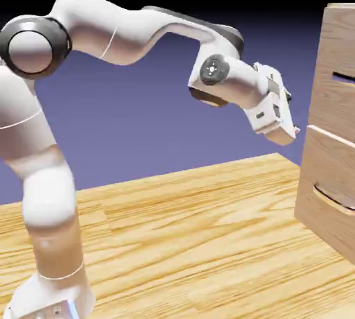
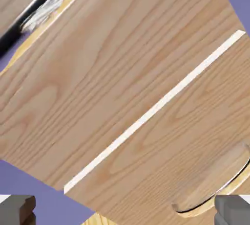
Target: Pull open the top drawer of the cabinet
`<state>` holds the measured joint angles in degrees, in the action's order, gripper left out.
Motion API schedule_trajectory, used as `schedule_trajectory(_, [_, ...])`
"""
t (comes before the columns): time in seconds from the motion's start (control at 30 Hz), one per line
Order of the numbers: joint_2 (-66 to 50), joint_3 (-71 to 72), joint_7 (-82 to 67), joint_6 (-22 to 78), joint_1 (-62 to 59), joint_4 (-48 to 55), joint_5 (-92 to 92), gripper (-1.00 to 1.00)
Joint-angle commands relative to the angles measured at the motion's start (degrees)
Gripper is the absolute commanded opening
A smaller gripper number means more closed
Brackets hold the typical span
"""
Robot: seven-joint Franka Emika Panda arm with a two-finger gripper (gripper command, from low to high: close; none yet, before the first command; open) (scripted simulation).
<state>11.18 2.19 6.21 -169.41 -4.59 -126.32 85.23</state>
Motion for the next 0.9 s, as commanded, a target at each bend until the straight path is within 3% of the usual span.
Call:
schedule_trajectory(0.0, [-0.6,0.1,-1.1,0.1,-0.2,1.0,2.5,0.00])
schedule_trajectory(0.87, [-17.0,1.7,-28.6,3.6,-4.2,27.4,67.3,0.00])
